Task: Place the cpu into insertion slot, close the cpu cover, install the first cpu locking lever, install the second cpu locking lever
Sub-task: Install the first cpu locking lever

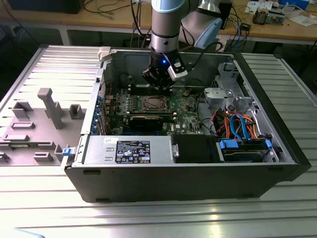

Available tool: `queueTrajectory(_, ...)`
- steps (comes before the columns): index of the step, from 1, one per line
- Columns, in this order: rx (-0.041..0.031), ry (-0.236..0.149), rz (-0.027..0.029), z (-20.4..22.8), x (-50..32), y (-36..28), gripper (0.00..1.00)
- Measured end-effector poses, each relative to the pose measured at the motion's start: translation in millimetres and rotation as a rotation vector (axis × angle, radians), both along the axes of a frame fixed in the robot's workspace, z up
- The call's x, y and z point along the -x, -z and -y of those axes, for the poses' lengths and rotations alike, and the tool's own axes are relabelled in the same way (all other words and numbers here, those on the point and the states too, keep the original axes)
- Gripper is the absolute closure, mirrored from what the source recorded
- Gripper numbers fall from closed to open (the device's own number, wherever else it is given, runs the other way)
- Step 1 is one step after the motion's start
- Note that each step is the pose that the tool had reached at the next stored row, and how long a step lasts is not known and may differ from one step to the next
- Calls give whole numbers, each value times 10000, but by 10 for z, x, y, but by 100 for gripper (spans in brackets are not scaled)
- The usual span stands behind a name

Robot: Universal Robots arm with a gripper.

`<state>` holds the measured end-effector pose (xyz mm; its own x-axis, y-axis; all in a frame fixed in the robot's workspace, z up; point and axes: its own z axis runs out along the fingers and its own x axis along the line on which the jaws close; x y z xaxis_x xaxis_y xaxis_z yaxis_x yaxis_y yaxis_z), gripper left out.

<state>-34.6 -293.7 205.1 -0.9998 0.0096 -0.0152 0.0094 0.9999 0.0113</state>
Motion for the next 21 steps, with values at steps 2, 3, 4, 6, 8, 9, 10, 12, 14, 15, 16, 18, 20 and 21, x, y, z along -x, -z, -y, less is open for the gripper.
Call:
queueTrajectory(2, 4, 0, -1, 0, 0, 4, 89)
queueTrajectory(3, 4, 0, -2, 0, 0, 6, 89)
queueTrajectory(4, 4, 0, -1, 0, 0, 7, 89)
queueTrajectory(6, 1, 0, 0, 0, 0, 11, 89)
queueTrajectory(8, 0, 1, 1, 0, 0, 11, 89)
queueTrajectory(9, -4, 1, 3, 0, 0, 10, 89)
queueTrajectory(10, -5, 1, 3, 0, 0, 9, 89)
queueTrajectory(12, -4, 1, 2, 0, 0, 3, 89)
queueTrajectory(14, -5, 0, 3, 0, 0, -2, 89)
queueTrajectory(15, -5, 0, 3, 0, 0, -3, 89)
queueTrajectory(16, -4, 0, 3, 0, 0, -4, 89)
queueTrajectory(18, -2, 0, 1, 0, 0, -5, 89)
queueTrajectory(20, 17, -1, 1, 1, 0, -5, 89)
queueTrajectory(21, 25, 0, 1, 0, 0, -5, 89)
